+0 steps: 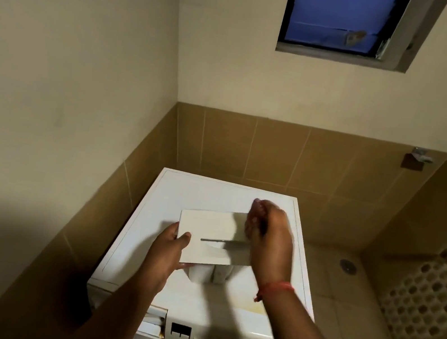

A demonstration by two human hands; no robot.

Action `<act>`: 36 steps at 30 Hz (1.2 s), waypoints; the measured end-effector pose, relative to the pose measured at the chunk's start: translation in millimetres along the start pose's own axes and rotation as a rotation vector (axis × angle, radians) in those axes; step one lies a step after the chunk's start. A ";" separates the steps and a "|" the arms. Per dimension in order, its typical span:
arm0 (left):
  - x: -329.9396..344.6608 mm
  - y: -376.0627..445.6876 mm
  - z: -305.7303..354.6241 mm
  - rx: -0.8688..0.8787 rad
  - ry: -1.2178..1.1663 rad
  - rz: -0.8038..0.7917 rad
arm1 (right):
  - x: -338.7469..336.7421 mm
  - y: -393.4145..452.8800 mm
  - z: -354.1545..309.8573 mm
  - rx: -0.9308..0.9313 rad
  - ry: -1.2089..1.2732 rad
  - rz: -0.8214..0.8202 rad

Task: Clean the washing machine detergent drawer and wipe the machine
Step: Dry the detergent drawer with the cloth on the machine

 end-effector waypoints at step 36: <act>6.7 25.1 11.0 -0.040 0.211 0.138 | 32.7 -7.9 14.8 -0.263 -0.456 -0.409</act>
Point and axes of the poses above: each hand's wrist, its own y-axis towards the middle knuckle, its own x-axis out of the palm, z = x × y, the point moved 3 cm from there along y, towards the middle knuckle, and after that the axes turned 2 degrees about y, right-handed, at the moved point
